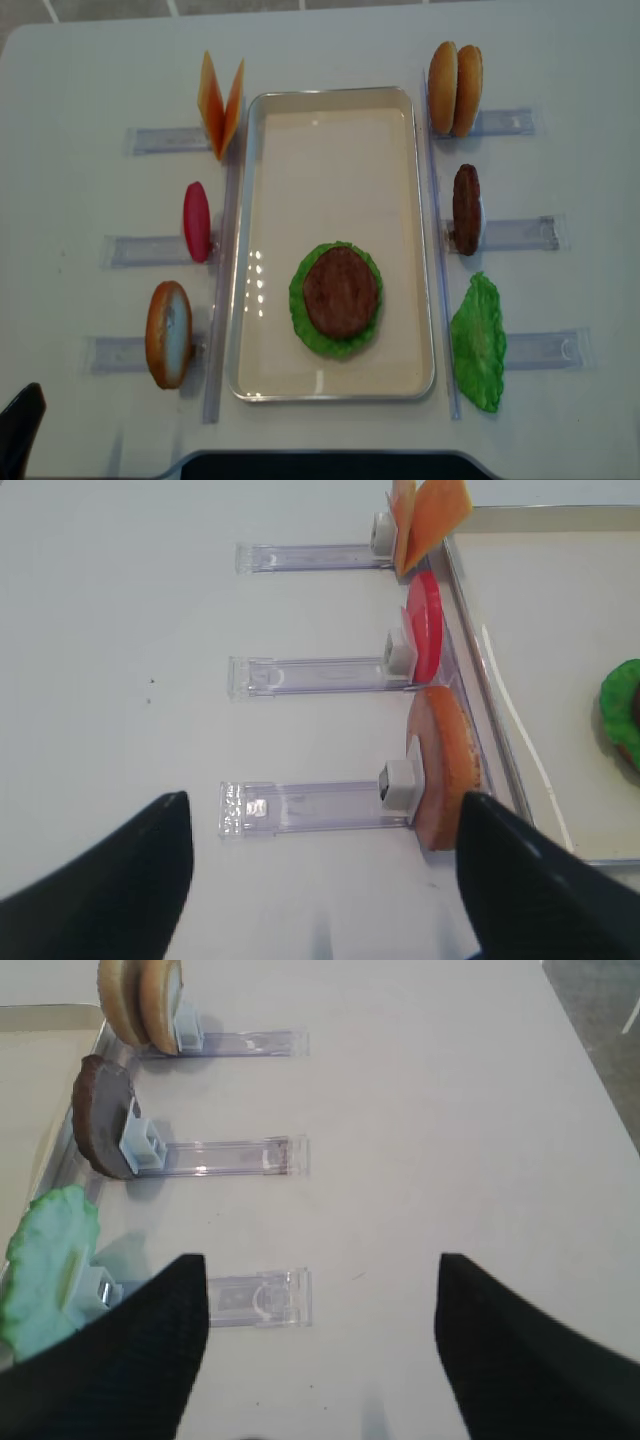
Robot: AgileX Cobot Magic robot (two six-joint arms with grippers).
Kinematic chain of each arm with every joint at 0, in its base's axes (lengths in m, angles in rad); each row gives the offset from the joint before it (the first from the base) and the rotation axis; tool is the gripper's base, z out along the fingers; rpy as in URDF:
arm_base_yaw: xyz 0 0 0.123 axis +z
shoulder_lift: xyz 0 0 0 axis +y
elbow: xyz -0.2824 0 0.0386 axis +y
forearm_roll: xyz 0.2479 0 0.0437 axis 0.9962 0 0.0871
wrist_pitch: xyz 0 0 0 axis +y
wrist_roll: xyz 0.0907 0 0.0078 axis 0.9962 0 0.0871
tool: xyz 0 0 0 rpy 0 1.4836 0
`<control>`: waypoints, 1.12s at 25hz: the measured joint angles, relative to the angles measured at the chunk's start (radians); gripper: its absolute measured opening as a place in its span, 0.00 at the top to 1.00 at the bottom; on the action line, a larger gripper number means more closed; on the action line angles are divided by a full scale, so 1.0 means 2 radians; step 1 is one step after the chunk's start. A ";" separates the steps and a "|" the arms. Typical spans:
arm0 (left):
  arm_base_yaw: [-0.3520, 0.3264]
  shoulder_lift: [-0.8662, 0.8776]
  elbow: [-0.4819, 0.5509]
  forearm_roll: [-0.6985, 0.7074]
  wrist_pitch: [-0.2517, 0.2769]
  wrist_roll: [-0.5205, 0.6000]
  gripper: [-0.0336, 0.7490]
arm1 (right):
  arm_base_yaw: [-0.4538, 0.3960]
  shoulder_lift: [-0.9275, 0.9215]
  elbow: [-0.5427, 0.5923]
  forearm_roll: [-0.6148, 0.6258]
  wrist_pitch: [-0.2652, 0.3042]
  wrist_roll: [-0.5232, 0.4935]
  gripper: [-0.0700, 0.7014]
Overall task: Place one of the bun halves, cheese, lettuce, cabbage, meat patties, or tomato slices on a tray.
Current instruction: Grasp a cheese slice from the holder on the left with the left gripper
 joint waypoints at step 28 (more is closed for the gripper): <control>0.000 0.056 -0.026 0.004 0.008 -0.003 0.26 | 0.000 0.000 0.000 0.000 0.000 0.000 0.28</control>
